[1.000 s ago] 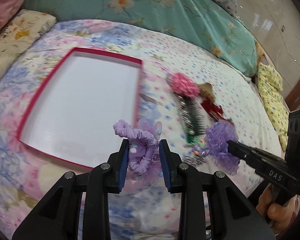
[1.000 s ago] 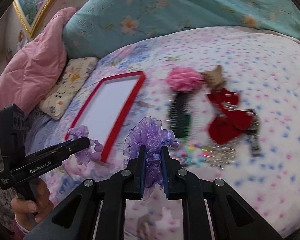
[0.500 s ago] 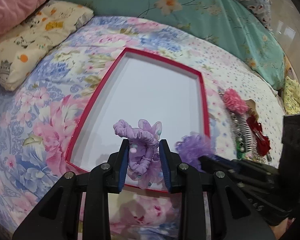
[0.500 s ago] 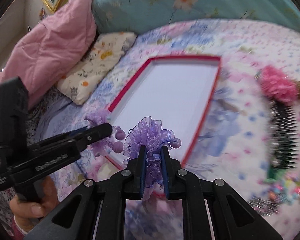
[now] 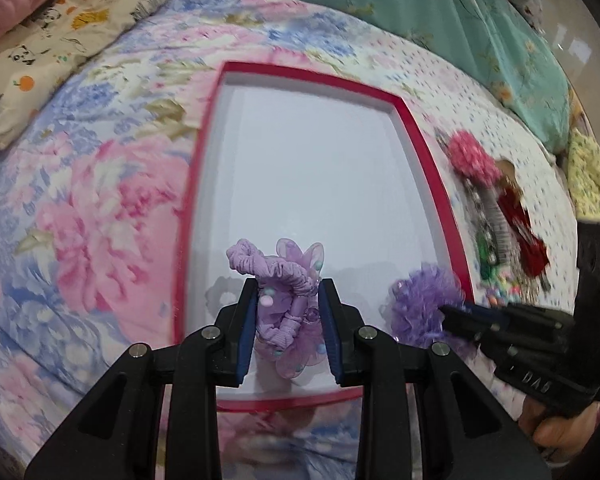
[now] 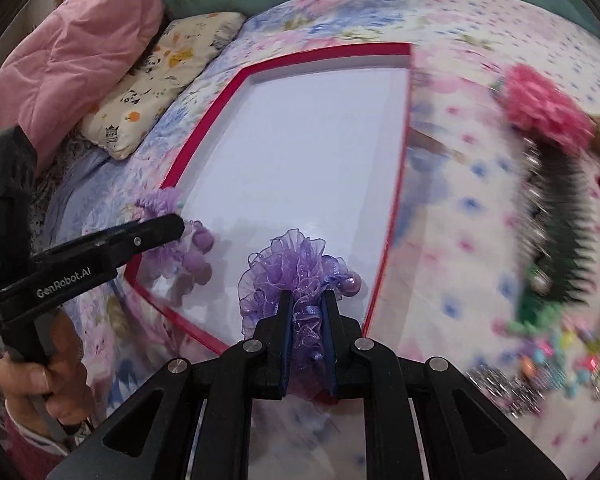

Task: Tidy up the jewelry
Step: 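Carry both items into the red-rimmed tray and open both grippers, then grasp the pink flower clip with the left gripper while the right gripper grasps the tan claw clip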

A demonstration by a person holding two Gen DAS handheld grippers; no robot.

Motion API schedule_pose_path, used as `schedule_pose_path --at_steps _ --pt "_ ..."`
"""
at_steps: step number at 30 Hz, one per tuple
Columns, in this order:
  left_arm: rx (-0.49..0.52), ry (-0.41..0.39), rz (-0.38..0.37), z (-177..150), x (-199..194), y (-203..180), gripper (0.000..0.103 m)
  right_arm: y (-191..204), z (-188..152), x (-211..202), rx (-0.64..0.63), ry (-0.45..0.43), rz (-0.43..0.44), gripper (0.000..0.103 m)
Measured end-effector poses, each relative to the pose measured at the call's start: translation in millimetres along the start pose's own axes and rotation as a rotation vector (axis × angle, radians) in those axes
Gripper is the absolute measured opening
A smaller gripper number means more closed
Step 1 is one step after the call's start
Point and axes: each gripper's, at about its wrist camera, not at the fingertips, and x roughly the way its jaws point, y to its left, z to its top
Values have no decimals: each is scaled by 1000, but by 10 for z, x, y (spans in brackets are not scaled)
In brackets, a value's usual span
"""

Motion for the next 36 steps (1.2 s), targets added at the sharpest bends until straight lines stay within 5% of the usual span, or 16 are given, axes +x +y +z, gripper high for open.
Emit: schedule_pose_path --at_steps 8,12,18,27,36 --pt "32 64 16 -99 108 -146 29 74 -57 -15 -37 1 -8 18" --pt "6 70 29 -98 87 -102 36 91 -29 -65 -29 -3 17 34" --pt "-7 53 26 -161 -15 -104 48 108 -26 -224 -25 -41 27 45" --pt "-49 11 18 -190 -280 -155 59 -68 -58 -507 39 -85 59 54" --pt "-39 -28 -14 -36 -424 -401 59 -526 -153 -900 124 -161 23 56"
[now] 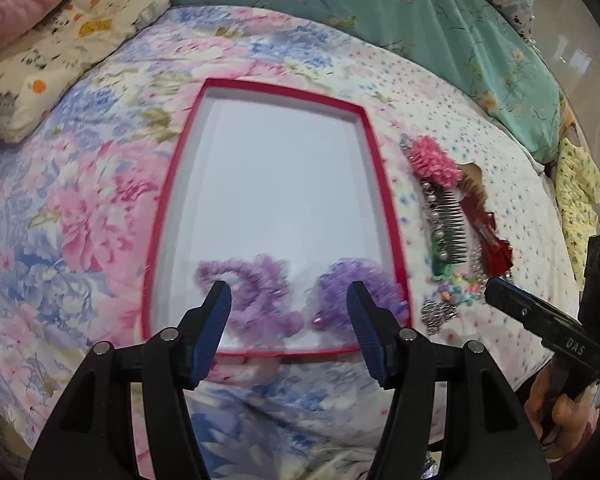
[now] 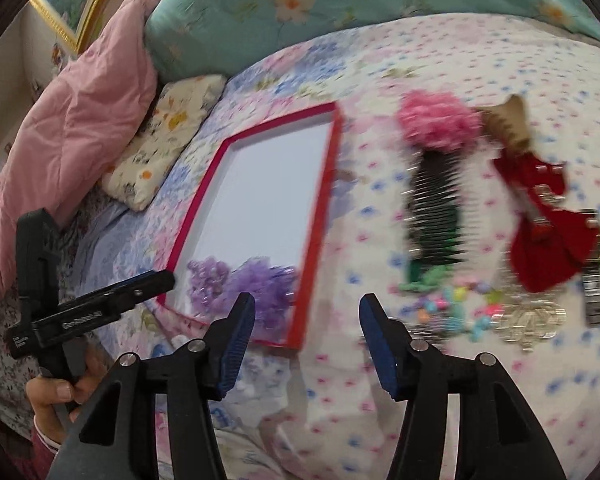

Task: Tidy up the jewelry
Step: 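Grasp the pink flower clip with the left gripper while the right gripper grasps the tan claw clip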

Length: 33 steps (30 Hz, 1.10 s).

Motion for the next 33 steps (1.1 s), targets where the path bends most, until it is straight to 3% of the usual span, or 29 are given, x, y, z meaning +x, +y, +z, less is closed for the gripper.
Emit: schedule_pose_path --at_steps 8,19,27,33 --pt "50 3 -48 173 67 -417 59 -487 106 -346 73 -73 -75 56" --pt "67 26 -123 460 322 -885 59 -929 315 -498 138 -112 -134 56" --pt "78 58 -158 769 684 -1199 59 -1264 804 -396 143 -142 -168 56" --pt "74 92 -175 1007 1085 -1378 59 -1503 1148 -73 168 -78 -187 56"
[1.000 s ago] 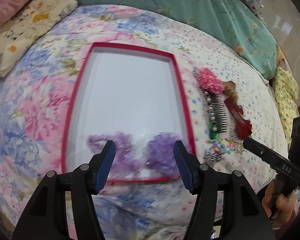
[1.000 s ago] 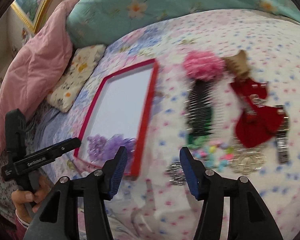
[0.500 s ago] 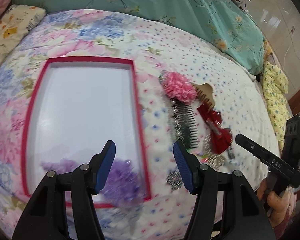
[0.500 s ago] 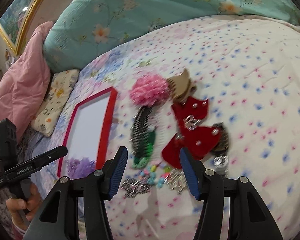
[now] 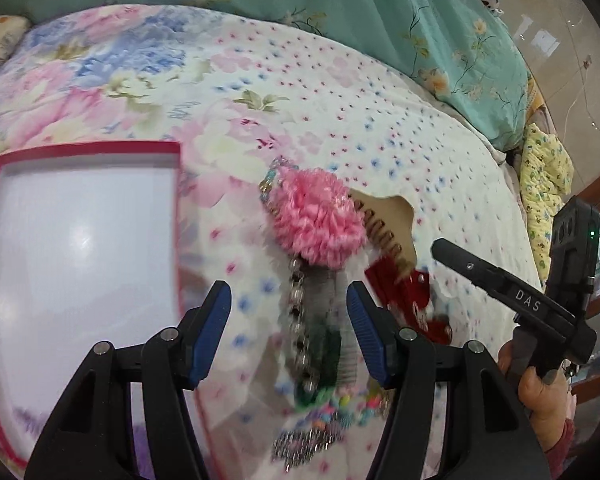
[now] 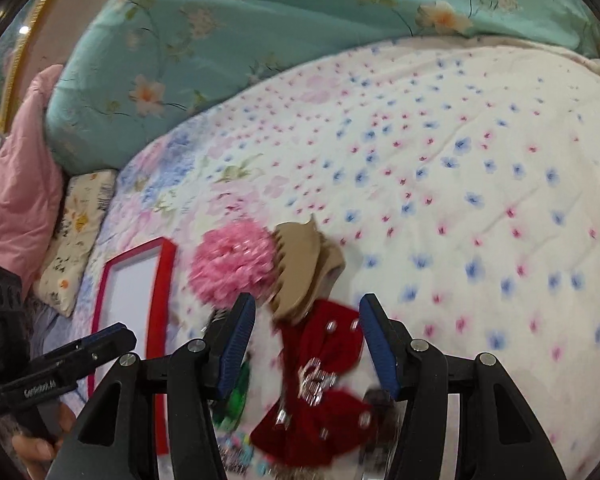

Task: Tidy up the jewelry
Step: 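Grasp the pink flower clip with the left gripper while the right gripper grasps the tan claw clip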

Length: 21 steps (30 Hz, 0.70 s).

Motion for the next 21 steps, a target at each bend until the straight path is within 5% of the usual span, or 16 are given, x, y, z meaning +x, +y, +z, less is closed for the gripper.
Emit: schedule_pose_path --at_steps 5,9,13,15,21 --pt "-15 28 -13 228 311 0 59 -42 169 242 4 10 8 53" --pt "-10 47 -30 371 528 -1 59 -57 275 395 9 23 -1 19" --pt "-13 72 -53 460 738 -2 57 -79 336 502 12 29 10 9" --pt "3 77 -72 478 793 -39 23 -88 338 515 14 22 21 7" --pt "70 53 -78 415 689 -166 12 -103 328 404 34 -18 38 4"
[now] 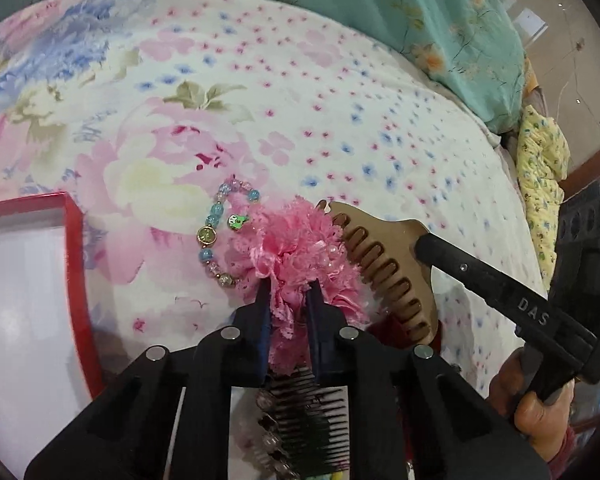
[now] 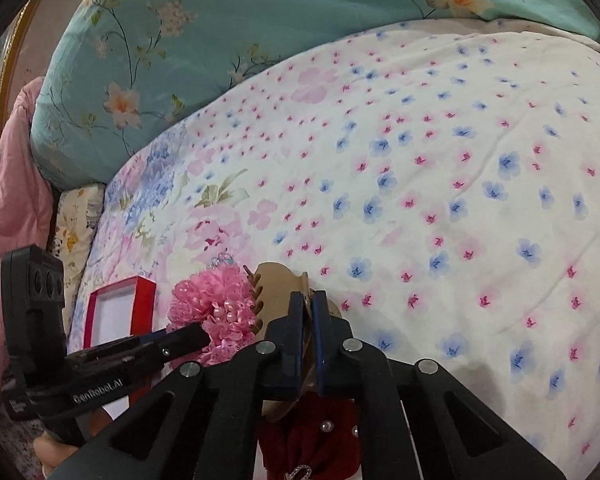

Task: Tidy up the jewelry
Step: 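Grasp the pink flower clip with the left gripper while the right gripper grasps the tan claw clip, then carry both clips into the tray and open both grippers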

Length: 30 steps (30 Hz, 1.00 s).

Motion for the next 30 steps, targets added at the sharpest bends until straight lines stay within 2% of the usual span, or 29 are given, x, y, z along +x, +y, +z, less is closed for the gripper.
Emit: schedule_pose_path --at_steps 7,15,30 --pt "-37 -102 -19 -106 -541 133 12 93 -28 -279 15 -59 37 4" --pt "-115 -194 -17 -310 -1097 487 12 480 -157 -439 -22 -70 106 4" --pt "-245 -270 67 -680 -1653 1354 12 1475 -531 -43 -94 -2 222 4"
